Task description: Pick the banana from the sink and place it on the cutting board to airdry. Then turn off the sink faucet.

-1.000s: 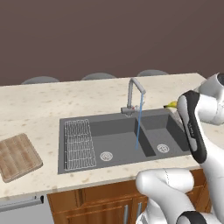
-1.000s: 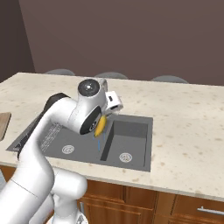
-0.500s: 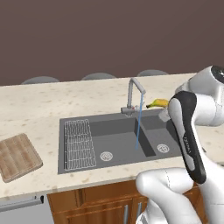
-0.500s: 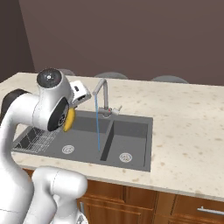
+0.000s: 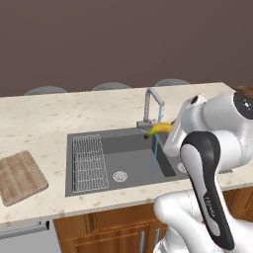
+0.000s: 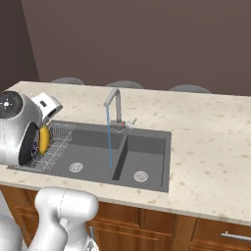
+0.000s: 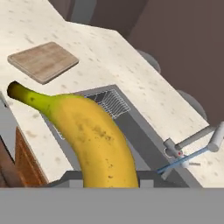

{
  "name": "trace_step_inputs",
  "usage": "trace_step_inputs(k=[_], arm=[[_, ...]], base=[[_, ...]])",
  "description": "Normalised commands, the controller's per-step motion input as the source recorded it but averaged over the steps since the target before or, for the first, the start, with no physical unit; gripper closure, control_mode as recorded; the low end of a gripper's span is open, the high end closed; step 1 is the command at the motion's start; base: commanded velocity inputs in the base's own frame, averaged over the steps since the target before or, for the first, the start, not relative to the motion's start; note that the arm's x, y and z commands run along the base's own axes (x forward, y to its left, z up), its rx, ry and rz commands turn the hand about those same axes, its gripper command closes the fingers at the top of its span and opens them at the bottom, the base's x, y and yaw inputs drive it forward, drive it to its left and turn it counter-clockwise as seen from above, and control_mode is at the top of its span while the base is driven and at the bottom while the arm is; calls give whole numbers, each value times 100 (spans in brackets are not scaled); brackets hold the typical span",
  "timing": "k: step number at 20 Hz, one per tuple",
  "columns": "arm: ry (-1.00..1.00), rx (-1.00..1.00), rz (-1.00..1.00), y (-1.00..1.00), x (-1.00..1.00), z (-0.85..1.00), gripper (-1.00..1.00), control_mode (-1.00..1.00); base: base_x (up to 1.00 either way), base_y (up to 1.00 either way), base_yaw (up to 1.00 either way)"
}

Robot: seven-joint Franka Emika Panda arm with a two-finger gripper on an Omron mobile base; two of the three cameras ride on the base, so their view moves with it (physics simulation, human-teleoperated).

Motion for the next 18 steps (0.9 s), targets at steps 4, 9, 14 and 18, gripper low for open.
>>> trace_step_inputs(k=[4, 9, 14, 18], arm=[[-8, -7, 23, 89, -16, 10, 100, -100], [7, -3, 21, 96, -3, 18, 100, -100], [21, -2, 21, 95, 0, 23, 100, -100], [0, -7, 14, 88, 0, -2, 100, -100]], base=[[0, 0, 0], [0, 0, 0], [0, 0, 0], [0, 0, 0]])
